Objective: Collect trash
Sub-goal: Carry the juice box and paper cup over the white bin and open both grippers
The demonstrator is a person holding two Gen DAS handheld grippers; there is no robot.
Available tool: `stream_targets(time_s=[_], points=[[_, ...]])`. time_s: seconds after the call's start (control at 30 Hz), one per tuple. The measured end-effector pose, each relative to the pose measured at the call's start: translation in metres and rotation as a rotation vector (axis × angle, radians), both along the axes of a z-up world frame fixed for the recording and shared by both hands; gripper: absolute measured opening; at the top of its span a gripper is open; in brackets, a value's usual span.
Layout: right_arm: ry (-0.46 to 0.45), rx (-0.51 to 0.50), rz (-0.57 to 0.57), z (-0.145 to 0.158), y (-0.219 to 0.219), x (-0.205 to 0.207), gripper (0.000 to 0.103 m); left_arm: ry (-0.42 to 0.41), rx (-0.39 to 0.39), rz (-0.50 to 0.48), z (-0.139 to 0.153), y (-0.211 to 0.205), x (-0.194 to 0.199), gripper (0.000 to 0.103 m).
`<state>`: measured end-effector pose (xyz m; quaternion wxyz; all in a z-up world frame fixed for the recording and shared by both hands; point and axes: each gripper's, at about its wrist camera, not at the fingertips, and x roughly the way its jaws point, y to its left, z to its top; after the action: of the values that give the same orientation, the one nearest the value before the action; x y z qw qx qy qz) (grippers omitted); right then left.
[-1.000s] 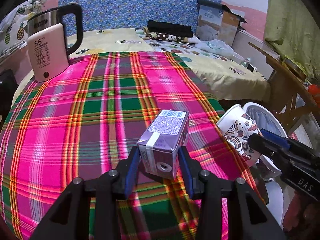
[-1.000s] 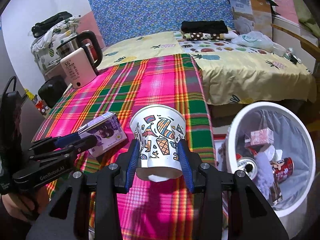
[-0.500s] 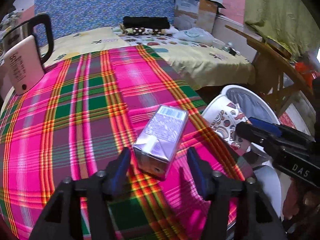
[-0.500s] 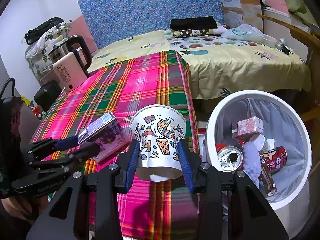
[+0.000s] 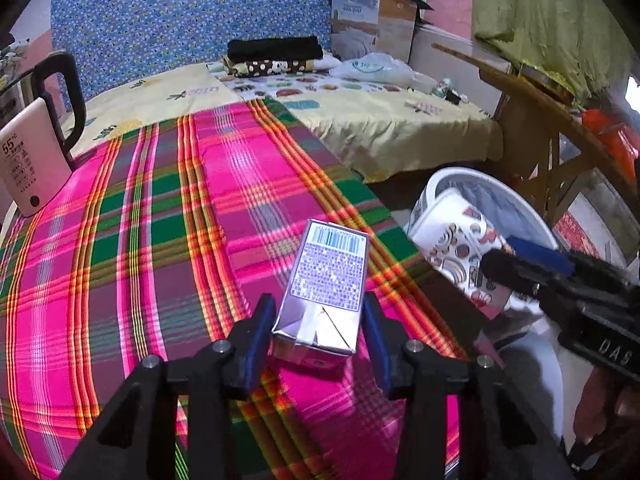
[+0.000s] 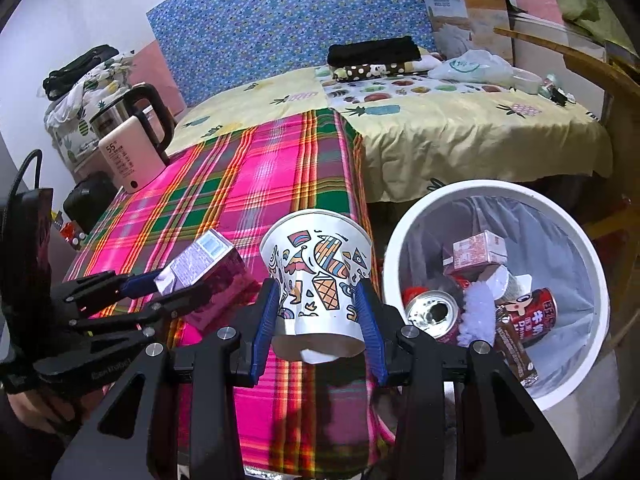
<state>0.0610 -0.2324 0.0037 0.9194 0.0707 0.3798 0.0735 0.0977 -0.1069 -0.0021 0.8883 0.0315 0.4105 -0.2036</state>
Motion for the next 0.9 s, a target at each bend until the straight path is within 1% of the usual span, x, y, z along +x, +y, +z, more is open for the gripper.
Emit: stream_targets(time_s=[0.13,0.37,0.5,0.7,0.9], points=[[-0.015,-0.005,-0.023,0.004,-0.007,-0.003,0.041,-0.021,-0.024,-0.018,0.012,-0.009,0.005,0.045],[-0.033,-0.016,-0.091,0.01,-0.03,-0.011,0.041,-0.039,-0.041,-0.1,0.02,-0.047,0.007,0.045],[-0.035,-0.02,-0.136,0.01,-0.046,-0.015,0.041,-0.037,-0.049,-0.152,0.021,-0.074,0.008,0.045],[-0.029,-0.017,-0.214,0.008,-0.074,-0.022,0.041,-0.027,-0.058,-0.202,0.021,-0.106,0.012,0.045],[-0.016,-0.017,-0.269,0.005,-0.093,-0.024,0.041,-0.009,-0.048,-0.245,0.012,-0.136,0.015,0.045]])
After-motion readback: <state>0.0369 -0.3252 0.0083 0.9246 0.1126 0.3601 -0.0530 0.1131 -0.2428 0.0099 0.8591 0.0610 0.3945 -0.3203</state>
